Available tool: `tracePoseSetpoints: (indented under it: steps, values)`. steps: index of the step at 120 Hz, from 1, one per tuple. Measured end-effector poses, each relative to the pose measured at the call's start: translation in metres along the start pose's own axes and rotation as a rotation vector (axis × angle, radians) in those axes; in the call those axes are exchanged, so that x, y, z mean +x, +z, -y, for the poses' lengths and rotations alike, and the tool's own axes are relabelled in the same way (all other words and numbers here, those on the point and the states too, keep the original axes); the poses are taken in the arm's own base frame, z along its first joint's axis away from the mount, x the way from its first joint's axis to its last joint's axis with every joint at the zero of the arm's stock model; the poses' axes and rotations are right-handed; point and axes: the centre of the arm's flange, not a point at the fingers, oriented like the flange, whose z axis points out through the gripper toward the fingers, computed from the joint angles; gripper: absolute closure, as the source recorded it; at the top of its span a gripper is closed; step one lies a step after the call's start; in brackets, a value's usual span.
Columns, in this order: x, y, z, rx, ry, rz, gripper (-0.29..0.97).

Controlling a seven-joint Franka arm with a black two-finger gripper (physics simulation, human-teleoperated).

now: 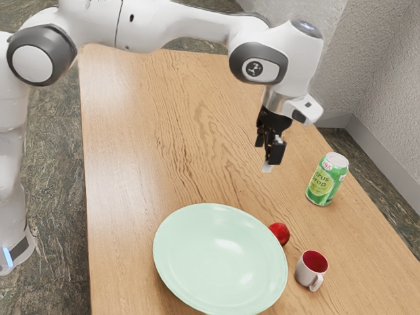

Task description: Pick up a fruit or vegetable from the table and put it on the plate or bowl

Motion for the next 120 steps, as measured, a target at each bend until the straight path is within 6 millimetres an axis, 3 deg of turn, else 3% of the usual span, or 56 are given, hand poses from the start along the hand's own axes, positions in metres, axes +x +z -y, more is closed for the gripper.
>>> tracePoseSetpoints:
  steps: [13,33,77,100,120]
  values:
    - [-0.004,0.019,-0.03,-0.012,0.048,-0.026,0.0]
    - [0.017,0.029,-0.073,-0.052,0.11,-0.086,0.0]
    - [0.034,0.059,-0.071,-0.067,0.066,-0.078,0.0]
    - [0.043,0.093,-0.072,-0.071,0.03,-0.03,0.0]
    - [0.045,0.104,-0.074,-0.073,0.008,-0.018,0.0]
